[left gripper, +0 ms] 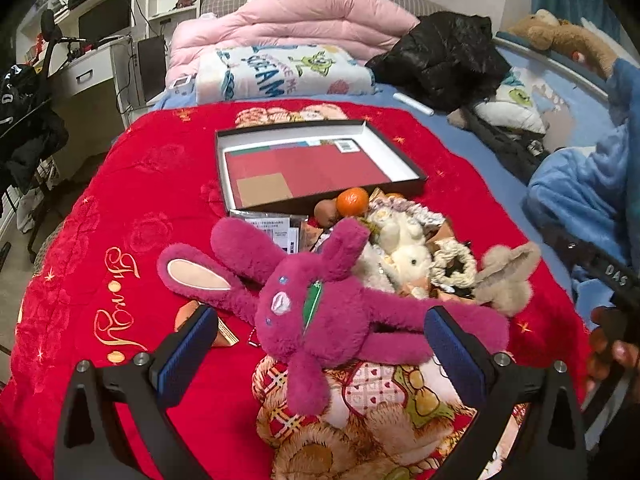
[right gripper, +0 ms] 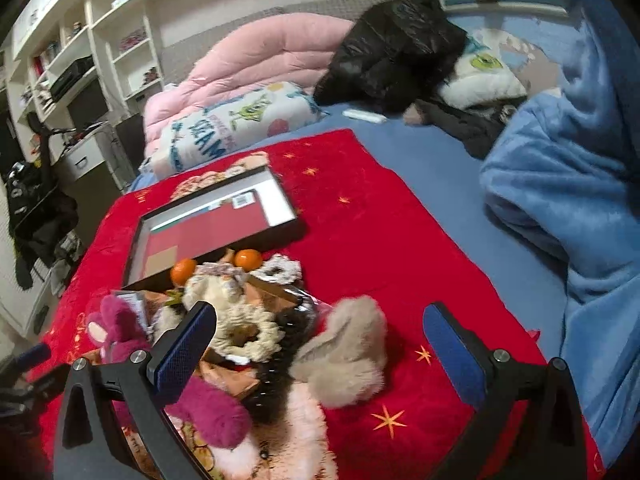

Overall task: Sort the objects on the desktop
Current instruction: 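Grasp the magenta plush rabbit with the left gripper and lift it, then lift the rabbit with the left gripper while the right gripper grasps the beige fluffy plush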

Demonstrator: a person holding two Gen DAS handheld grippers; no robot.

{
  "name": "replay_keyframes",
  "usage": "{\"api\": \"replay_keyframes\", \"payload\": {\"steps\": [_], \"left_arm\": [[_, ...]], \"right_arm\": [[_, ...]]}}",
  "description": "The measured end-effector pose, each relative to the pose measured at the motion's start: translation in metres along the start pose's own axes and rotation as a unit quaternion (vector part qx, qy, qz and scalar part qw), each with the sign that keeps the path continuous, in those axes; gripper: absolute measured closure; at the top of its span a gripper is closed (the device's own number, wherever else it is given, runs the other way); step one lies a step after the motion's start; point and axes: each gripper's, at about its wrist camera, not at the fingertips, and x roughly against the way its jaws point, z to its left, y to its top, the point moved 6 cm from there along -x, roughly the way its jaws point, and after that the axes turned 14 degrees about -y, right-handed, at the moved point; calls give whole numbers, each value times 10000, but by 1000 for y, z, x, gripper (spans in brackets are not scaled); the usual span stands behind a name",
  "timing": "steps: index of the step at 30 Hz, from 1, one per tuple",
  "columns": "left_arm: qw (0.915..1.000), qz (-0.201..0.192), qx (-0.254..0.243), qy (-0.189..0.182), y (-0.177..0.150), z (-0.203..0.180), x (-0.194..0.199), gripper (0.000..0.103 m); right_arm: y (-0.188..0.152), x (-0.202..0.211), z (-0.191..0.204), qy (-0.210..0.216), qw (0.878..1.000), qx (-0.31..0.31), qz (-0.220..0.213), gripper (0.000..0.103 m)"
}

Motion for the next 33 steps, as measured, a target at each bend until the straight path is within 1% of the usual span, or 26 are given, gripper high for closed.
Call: {"api": "replay_keyframes", "payload": {"steps": [5,8,10,13,21,24,27,33], "left_arm": [[9999,73,-12,126,3,5,-19,0],[9993,220,-93,274,2,7,-34,0],[9984,369,-155,399,-1,9,-46,0],[9974,491,-179,499,-5,13,-57,0],[9960,787,178,391,-14,29,-78,0],[9949,897,173,437,-19,31,-84,0],[9941,978,92,470,-24,30,-90,0],[9937,1006,88,478,-29,31,-96,0]], "right_arm": [[-4,-21,-14,52,9991,-257,335,0],[-7,-31,-16,-37,9988,-230,432,0],[-10,-40,-16,-16,9980,-254,577,0],[-17,-55,-15,-68,9967,-210,784,0],[-30,-88,-13,-274,9926,-121,1176,0],[-35,-98,-12,-295,9907,-132,1322,2],[-41,-102,-11,-332,9892,-137,1418,2],[-47,-108,-4,-320,9878,-47,1526,2]]}}
